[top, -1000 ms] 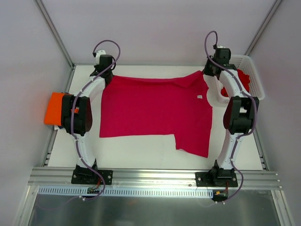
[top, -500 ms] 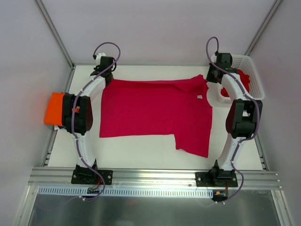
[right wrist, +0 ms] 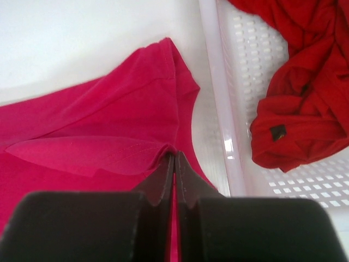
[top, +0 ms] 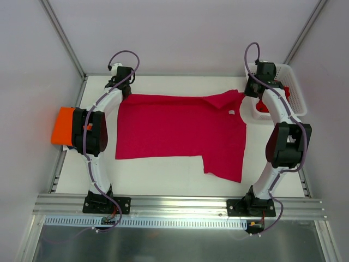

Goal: Fold and stack the t-shirts
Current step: Fold the tshirt

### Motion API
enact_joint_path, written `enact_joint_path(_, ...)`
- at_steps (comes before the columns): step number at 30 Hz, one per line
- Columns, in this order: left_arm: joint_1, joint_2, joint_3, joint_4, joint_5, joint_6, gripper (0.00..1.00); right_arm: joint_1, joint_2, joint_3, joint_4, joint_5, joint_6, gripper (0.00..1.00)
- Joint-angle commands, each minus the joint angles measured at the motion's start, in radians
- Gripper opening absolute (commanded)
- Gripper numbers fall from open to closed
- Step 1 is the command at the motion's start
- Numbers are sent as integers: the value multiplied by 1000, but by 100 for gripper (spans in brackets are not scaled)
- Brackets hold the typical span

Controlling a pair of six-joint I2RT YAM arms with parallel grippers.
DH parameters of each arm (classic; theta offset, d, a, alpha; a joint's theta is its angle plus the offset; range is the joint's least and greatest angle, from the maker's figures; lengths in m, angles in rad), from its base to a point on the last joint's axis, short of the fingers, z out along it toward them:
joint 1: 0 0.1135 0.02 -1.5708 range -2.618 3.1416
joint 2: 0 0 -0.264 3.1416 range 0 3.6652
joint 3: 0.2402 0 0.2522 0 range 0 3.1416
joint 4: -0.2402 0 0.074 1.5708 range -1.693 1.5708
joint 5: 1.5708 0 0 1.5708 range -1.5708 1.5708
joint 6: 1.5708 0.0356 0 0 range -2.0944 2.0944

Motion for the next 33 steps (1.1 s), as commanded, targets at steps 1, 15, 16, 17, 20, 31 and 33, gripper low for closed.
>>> enact_joint_path(1,5,-16,22,-33,-28,-24,0,-9,-64,-29,-8,31,-25,0)
enact_joint_path(15,7,10,19,-102,-23,-62,92,-9,-98,-149,22,23,-20,76)
enact_joint_path(16,5,2,7,-103,-35,-65,99,-9,-118,-163,30,15,-22,79)
enact_joint_path(17,5,-7,-1,-103,-39,-73,99,-9,-128,-167,36,12,-22,84)
enact_joint_path(20,4,-53,-16,-100,-42,-83,99,-9,-171,-175,54,3,-20,86)
enact_joint_path(31,-10,-44,71,-102,6,-70,80,2,-181,-155,108,-113,32,83)
enact_joint_path(33,-12,10,110,-102,33,-64,70,5,-150,-132,107,-141,41,71)
